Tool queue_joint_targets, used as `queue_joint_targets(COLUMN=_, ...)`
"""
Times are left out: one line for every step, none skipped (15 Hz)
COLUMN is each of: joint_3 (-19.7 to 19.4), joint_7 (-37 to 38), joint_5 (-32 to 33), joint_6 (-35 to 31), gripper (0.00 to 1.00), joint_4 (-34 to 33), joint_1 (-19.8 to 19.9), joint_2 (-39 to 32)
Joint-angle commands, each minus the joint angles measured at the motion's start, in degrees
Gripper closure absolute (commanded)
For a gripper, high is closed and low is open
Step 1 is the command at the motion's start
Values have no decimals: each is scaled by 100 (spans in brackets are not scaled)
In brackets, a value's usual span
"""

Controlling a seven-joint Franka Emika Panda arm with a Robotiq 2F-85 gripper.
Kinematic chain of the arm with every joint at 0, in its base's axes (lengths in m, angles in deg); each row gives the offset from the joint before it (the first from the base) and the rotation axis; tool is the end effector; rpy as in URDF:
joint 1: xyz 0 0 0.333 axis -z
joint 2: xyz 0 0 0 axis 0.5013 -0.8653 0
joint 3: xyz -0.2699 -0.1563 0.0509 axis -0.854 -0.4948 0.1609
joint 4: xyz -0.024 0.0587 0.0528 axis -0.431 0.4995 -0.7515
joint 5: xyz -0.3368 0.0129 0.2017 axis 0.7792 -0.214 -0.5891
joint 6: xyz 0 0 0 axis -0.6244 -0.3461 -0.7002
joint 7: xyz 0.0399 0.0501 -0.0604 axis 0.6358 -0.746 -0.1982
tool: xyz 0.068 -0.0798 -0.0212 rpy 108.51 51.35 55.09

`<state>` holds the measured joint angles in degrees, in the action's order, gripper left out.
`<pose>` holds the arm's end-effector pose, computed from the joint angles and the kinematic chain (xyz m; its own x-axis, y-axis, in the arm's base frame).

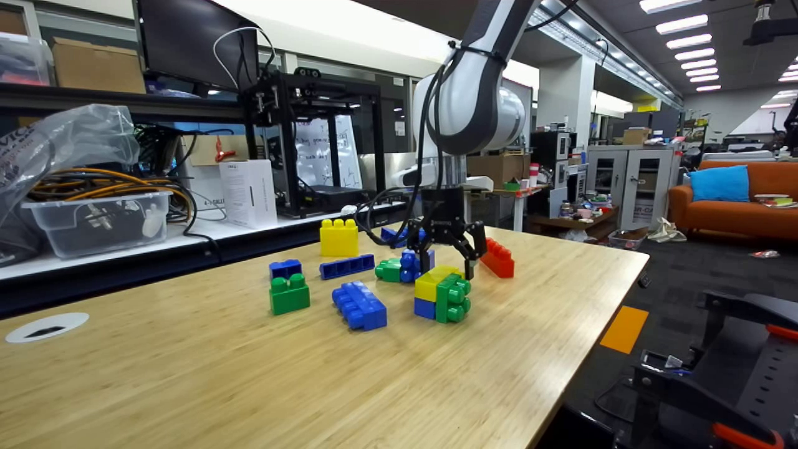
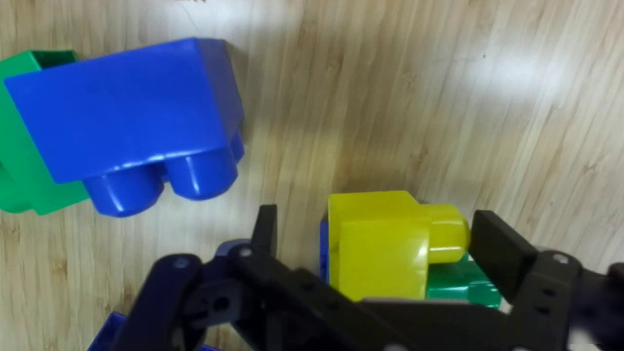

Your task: Remove the yellow building block from the blue, green and yellow structure

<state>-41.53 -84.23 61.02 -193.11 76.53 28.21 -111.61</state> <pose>0.5352 0.1028 0.1343 -0.3446 0.9387 0.0066 0.9379 0.3446 -0.0403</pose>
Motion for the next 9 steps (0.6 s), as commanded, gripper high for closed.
queue_joint_targets(joint_3=-55, joint_7=248, joint_5=261, joint_6=-68, gripper=28, joint_4=-49, joint_1=-71, joint_2=-58)
queue_joint_targets(joint_3=-61, joint_7=288, joint_5=305, joint_6=-71, gripper=33, joint_4=-40, joint_1=-81, joint_2=-47)
queue_joint_targets(joint_3=-72, joint_7=355, joint_5=366, joint_6=-77, gripper=42, joint_4=-42, joint_1=-100, joint_2=-52)
queue_joint_targets(joint_3=-71, joint_7=397, joint_5=414, joint_6=-85, gripper=48, joint_4=-34, joint_1=-104, joint_2=-45)
queue_joint_targets(joint_3=-73, joint_7=442, joint_5=460, joint_6=-90, gripper=56, joint_4=-32, joint_1=-112, joint_2=-45)
queue_joint_targets(joint_3=-62, joint_7=458, joint_5=484, joint_6=-79, gripper=58, joint_4=-32, joint_1=-99, joint_2=-41)
queue_joint_targets(joint_3=-57, joint_7=482, joint_5=518, joint_6=-70, gripper=58, joint_4=-39, joint_1=-98, joint_2=-52)
queue_joint_targets(joint_3=-16, joint_7=447, joint_5=506, joint_6=-21, gripper=58, joint_4=-46, joint_1=-59, joint_2=-58)
queue_joint_targets(joint_3=4, joint_7=430, joint_5=483, joint_6=16, gripper=58, joint_4=-55, joint_1=-37, joint_2=-66)
